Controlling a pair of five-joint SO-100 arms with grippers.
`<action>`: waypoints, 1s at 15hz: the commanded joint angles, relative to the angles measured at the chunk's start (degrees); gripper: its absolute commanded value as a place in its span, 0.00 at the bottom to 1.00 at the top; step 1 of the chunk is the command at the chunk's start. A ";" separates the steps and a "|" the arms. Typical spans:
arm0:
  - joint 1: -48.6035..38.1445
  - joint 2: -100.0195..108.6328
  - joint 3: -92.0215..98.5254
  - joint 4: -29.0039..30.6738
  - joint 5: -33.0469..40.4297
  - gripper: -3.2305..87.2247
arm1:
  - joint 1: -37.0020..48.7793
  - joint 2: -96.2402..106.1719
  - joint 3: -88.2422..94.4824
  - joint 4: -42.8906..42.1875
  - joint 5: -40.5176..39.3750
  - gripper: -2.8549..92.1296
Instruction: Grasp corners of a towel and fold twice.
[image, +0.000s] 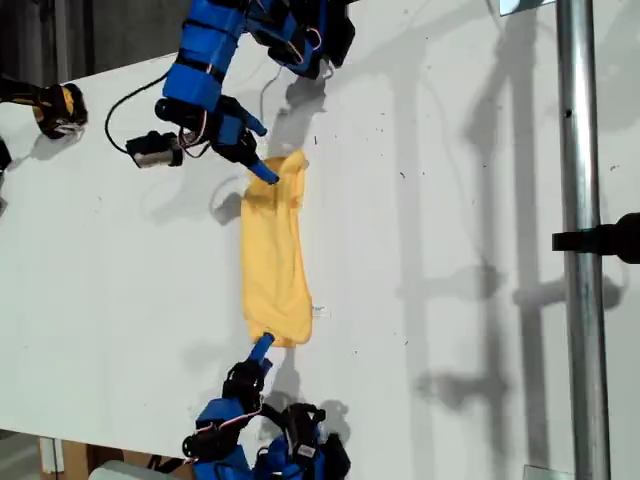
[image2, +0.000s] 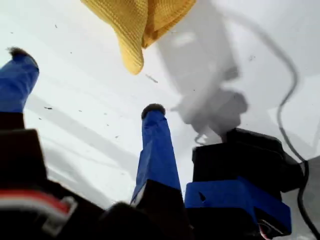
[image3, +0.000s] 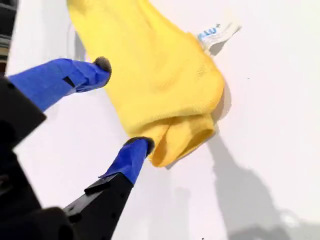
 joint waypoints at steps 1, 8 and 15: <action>2.29 14.33 5.36 -1.76 -1.05 0.28 | 1.32 15.03 6.24 0.79 6.33 0.45; 14.94 65.65 39.64 -10.99 -7.56 0.26 | -8.70 45.09 31.64 -3.52 29.44 0.43; 16.70 65.39 43.15 -13.80 -8.09 0.21 | 2.72 48.16 49.57 -27.86 18.72 0.43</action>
